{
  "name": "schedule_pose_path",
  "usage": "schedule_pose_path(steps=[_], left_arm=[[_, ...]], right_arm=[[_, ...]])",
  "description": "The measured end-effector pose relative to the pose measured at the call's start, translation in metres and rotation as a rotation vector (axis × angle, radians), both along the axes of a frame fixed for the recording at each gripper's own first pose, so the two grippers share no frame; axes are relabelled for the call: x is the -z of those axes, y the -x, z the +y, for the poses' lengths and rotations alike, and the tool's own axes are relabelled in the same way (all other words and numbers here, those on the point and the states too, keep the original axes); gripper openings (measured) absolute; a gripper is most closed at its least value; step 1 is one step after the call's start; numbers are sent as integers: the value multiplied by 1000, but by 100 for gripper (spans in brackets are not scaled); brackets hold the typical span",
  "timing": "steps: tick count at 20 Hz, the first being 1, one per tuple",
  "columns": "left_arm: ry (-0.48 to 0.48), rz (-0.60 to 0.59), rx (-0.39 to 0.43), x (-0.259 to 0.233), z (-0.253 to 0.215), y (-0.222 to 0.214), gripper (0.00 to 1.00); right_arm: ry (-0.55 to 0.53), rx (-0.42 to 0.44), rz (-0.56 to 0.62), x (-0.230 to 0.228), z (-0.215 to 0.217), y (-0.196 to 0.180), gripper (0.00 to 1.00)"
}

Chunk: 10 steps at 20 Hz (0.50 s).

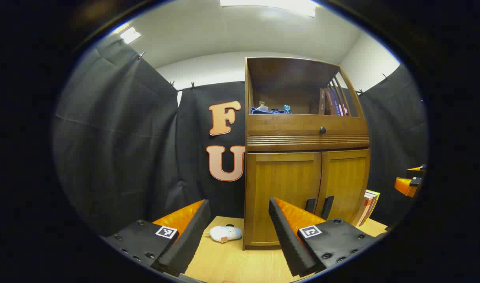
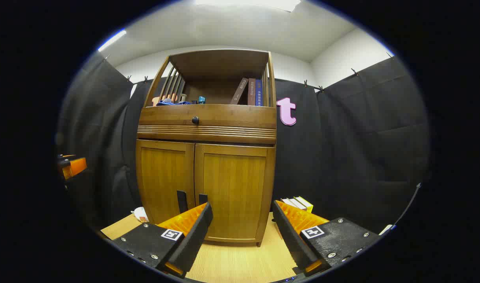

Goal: Open the right door of the double-door shoe cabinet with the right hand, and open the left door with the left hand.

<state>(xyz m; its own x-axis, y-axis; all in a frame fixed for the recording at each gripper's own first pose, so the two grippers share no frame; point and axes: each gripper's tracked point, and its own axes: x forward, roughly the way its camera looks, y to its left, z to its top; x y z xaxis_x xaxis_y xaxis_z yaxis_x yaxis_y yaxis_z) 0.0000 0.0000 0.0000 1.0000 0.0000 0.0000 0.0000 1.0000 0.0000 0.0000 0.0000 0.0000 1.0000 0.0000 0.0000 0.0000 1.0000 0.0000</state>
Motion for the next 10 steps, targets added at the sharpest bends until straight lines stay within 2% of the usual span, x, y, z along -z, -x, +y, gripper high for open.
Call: schedule_pose_path(steps=[7,8,10], left_arm=[[-3,6,-10,1,-1,2,93],[-4,3,-13,-1,-2,2,93],[-14,-5,-22,-3,1,1,93]], right_arm=[[-7,-10,1,-1,1,-4,98],[-8,-14,-3,-3,2,-5,94],[-8,-19,-5,-3,3,-8,94]])
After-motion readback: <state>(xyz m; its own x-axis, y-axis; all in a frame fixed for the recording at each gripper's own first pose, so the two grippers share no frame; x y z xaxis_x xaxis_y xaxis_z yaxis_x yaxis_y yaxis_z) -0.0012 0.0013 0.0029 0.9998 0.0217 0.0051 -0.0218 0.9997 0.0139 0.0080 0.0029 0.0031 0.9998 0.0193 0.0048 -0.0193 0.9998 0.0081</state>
